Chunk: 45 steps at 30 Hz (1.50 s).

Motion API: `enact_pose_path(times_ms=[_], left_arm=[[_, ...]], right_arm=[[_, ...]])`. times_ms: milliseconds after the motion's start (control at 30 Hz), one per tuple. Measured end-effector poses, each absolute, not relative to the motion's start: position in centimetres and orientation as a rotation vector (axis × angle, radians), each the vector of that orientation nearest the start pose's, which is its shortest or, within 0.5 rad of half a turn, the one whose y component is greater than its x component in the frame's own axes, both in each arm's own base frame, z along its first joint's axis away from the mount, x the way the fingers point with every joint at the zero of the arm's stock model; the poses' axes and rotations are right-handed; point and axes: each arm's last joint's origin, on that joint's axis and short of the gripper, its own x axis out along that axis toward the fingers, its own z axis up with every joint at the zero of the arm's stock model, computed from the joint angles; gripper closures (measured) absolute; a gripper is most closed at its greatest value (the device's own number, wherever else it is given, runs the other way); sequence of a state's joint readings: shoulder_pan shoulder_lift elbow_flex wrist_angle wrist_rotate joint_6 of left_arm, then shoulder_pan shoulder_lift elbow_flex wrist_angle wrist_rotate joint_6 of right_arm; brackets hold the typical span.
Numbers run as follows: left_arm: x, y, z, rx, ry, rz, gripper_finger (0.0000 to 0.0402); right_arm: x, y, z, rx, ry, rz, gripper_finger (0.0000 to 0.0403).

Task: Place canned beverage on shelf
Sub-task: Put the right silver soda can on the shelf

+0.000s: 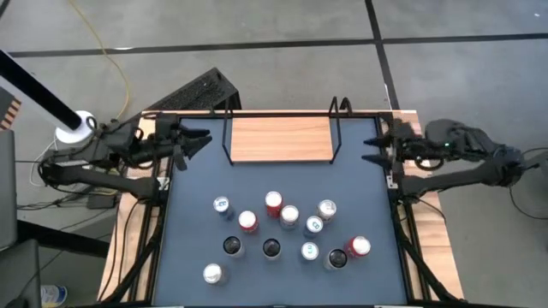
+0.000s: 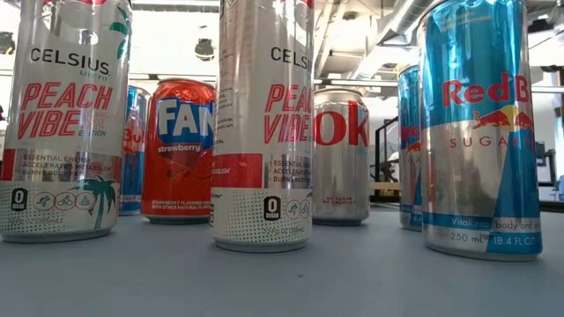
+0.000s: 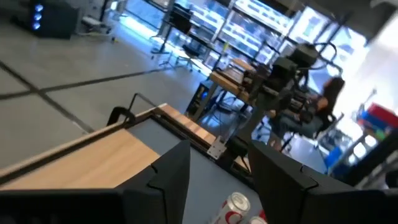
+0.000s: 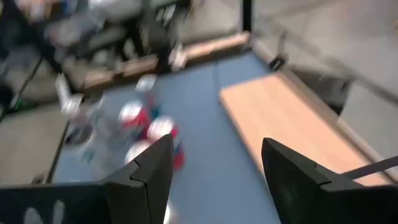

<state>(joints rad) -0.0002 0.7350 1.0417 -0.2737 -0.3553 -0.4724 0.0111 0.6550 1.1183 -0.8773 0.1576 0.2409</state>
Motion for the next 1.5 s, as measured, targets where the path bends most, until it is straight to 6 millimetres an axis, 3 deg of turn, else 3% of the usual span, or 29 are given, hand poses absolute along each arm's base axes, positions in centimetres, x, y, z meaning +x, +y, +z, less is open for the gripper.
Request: enact_pose_path(times_ms=[167,633,967,1200,1500], left_arm=[[14.3,1.0,42.8,-0.433,-0.11,0.329,0.0249],[14.4,1.0,42.3,-0.467,-0.069,0.34,0.0249],[14.4,0.9,42.3,-0.47,-0.061,0.303,0.0249],[14.5,0.7,42.3,-0.471,-0.049,0.252,0.0249],[14.5,0.6,42.3,-0.461,-0.039,0.213,0.0249]], right_arm=[[10.4,0.6,38.5,0.218,0.572,-0.14,0.0161],[16.5,4.4,35.4,0.217,0.888,0.07,0.0083],[20.4,5.9,32.4,0.072,1.057,0.1,0.008],[23.4,6.1,29.4,0.102,1.203,0.077,0.008],[25.6,6.6,28.6,-0.012,1.24,0.142,0.008]])
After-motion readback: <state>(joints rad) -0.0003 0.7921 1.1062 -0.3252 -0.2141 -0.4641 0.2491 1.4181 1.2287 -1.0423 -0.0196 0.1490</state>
